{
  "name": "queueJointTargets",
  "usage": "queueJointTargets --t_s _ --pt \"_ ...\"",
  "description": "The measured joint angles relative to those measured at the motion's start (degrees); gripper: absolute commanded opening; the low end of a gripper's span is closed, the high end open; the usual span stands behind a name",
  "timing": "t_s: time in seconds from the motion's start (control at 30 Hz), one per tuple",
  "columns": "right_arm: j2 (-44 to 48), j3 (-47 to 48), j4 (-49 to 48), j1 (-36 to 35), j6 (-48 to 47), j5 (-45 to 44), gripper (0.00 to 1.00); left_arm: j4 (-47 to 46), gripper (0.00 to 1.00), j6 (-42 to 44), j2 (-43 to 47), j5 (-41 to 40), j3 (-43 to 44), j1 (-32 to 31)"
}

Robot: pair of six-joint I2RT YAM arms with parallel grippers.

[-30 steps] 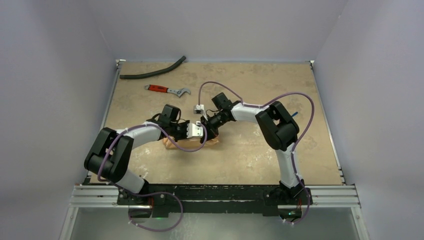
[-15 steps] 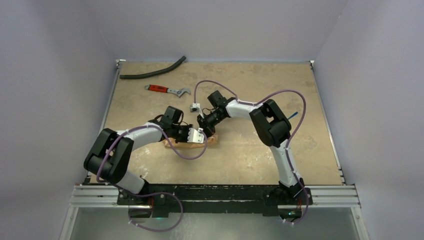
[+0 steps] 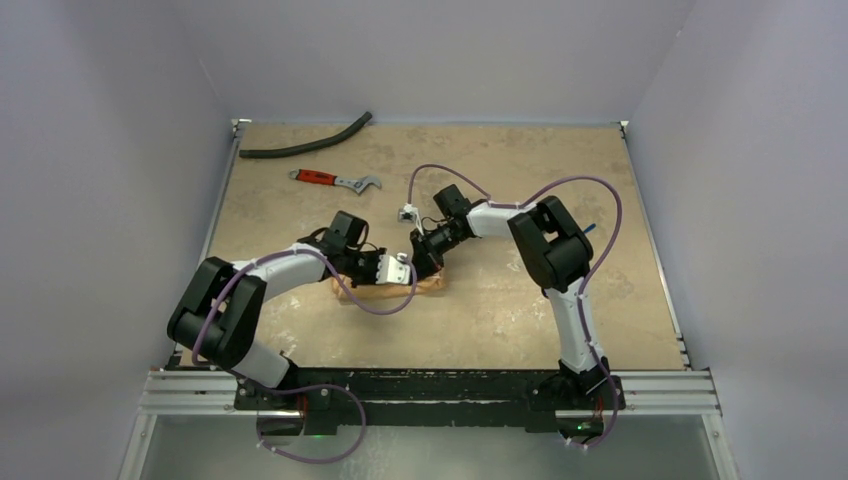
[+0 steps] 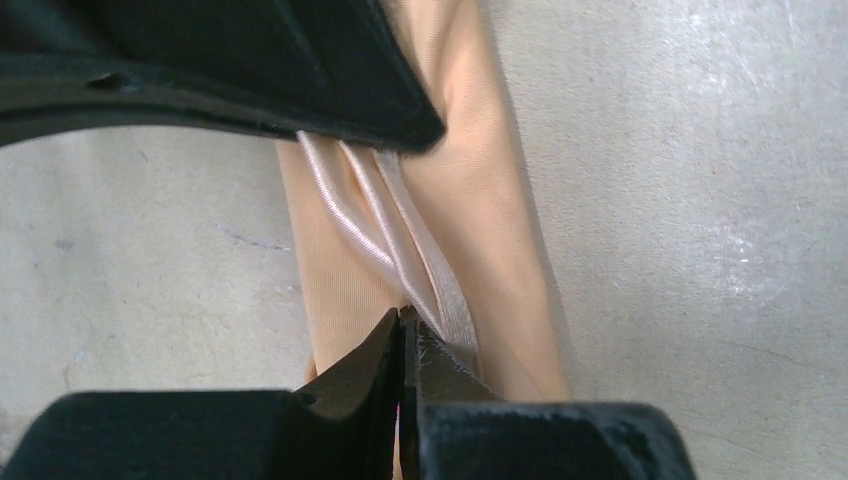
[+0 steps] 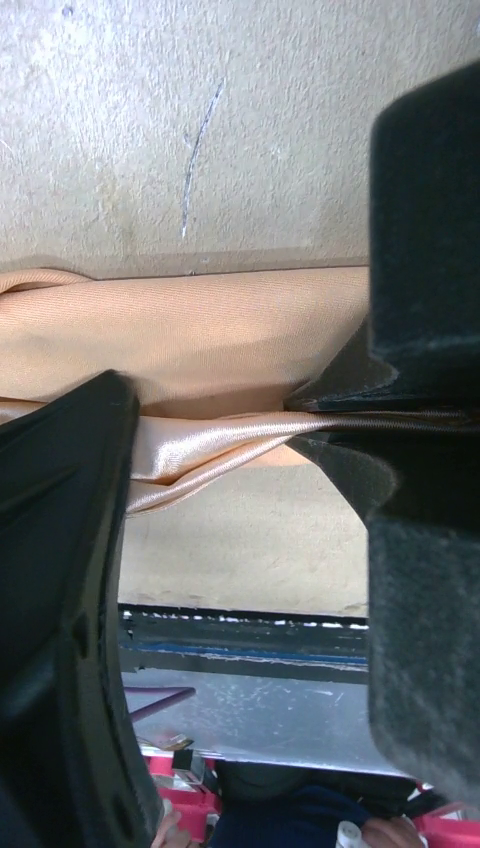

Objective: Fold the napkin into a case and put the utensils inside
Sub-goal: Fold the 2/3-rectangle-folded napkin at the center of the board.

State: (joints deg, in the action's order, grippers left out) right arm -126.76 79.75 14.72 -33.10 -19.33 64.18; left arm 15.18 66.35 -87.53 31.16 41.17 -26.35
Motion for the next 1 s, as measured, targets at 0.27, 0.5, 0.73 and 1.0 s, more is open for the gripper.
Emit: queueJointTargets --t_s 0.27,0.5,0.73,1.0 --pt "-0.2 -0.26 -1.07 0.42 1.22 0.48 0.11 1.95 0.2 -12.81 0.02 0.24 8.85 2.25" --pt "-0.42 -0.26 -1.42 0.42 1.95 0.98 0.11 5.99 0.11 -16.09 1.18 4.76 13.7 2.34" --pt "-0.44 -0.26 -1.64 0.42 2.93 0.85 0.09 22.97 0.02 -0.59 4.2 8.72 12.28 0.5" --pt "-0.46 -0.46 -2.58 0.42 4.26 0.68 0.0 23.87 0.01 6.99 12.11 6.88 3.67 -6.03"
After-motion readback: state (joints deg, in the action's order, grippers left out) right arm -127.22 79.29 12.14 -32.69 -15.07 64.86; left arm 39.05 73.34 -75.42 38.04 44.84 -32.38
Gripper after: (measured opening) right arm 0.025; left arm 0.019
